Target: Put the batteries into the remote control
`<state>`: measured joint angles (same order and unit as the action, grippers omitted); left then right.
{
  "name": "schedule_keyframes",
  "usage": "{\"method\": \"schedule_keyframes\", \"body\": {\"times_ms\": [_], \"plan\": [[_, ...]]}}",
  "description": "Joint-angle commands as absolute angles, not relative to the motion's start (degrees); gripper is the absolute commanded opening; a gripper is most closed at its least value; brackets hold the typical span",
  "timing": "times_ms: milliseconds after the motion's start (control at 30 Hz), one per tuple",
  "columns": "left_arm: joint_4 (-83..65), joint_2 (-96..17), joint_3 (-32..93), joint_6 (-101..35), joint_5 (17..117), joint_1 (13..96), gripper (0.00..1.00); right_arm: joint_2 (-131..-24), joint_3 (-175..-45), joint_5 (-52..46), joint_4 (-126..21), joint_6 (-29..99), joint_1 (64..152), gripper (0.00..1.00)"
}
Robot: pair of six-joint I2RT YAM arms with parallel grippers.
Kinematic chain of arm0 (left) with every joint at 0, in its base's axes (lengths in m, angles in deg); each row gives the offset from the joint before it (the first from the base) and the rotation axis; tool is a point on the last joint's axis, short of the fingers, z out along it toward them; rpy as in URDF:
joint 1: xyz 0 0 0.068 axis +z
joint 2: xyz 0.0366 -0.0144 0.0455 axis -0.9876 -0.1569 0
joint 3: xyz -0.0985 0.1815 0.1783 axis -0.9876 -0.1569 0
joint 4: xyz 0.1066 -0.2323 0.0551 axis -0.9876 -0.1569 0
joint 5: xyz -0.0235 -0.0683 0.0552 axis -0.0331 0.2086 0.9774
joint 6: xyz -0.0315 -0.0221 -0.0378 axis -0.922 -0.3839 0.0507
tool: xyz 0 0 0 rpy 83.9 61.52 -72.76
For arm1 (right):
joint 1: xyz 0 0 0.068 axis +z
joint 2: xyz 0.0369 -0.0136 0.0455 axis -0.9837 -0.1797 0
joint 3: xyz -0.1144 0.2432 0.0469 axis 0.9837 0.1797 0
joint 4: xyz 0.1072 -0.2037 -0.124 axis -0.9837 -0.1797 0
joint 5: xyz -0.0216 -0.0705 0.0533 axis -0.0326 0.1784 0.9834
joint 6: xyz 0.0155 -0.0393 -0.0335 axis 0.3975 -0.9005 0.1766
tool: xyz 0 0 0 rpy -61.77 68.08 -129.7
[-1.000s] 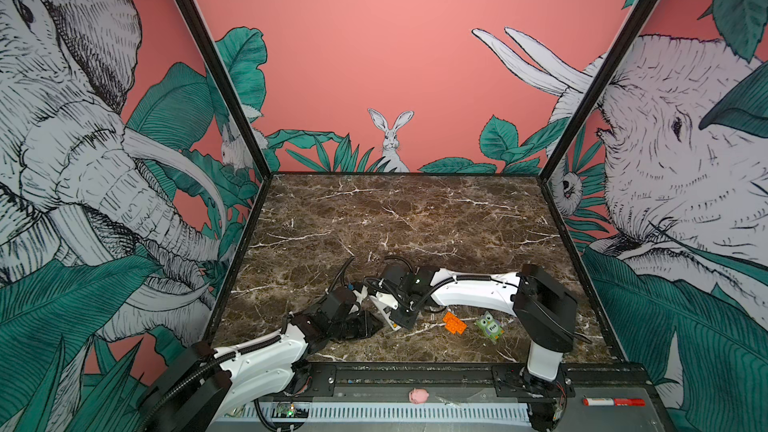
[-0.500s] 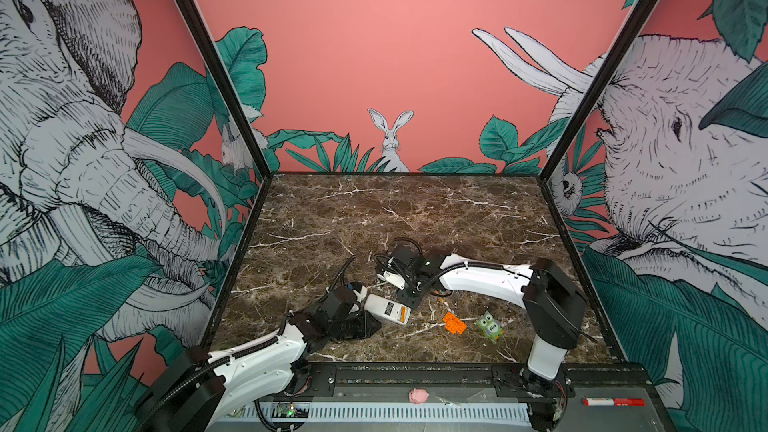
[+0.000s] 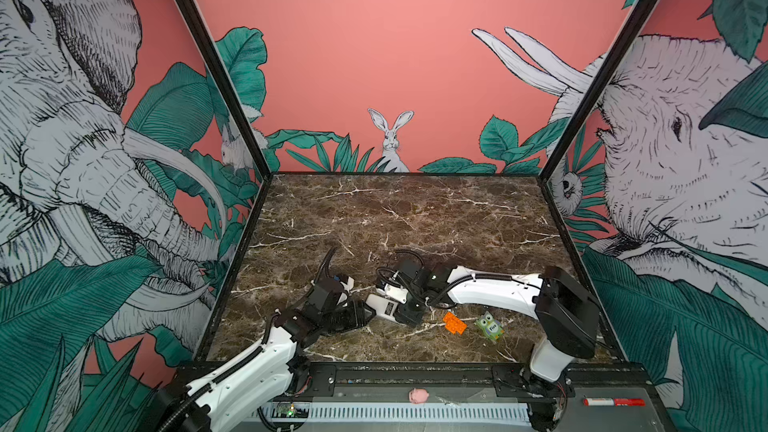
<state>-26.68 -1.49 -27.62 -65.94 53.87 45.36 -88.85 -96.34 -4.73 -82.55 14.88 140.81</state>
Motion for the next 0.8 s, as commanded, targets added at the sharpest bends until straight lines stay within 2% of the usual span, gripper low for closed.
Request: {"method": "schedule_keyframes", "body": {"times_ms": [0,200,633,767], "plan": [[-29.63,-0.14,-25.92,-65.30,52.50,46.50,0.68,-90.79,-97.79,-5.92,-81.04,10.37,140.79,0.73],[-27.01,-1.44,-26.86,-66.77,51.94,47.10,0.78,-93.66,-98.27,-4.88,-78.85,7.46,140.93,0.74],[-29.10,0.38,-24.51,-66.08,52.12,49.59,0.79,-96.28,-96.33,-4.14,-76.73,5.02,140.81,0.69],[-28.54,-0.72,-22.36,-64.91,51.94,50.86,0.79,-97.06,-96.03,-4.58,-76.70,4.69,140.66,0.63]]}}
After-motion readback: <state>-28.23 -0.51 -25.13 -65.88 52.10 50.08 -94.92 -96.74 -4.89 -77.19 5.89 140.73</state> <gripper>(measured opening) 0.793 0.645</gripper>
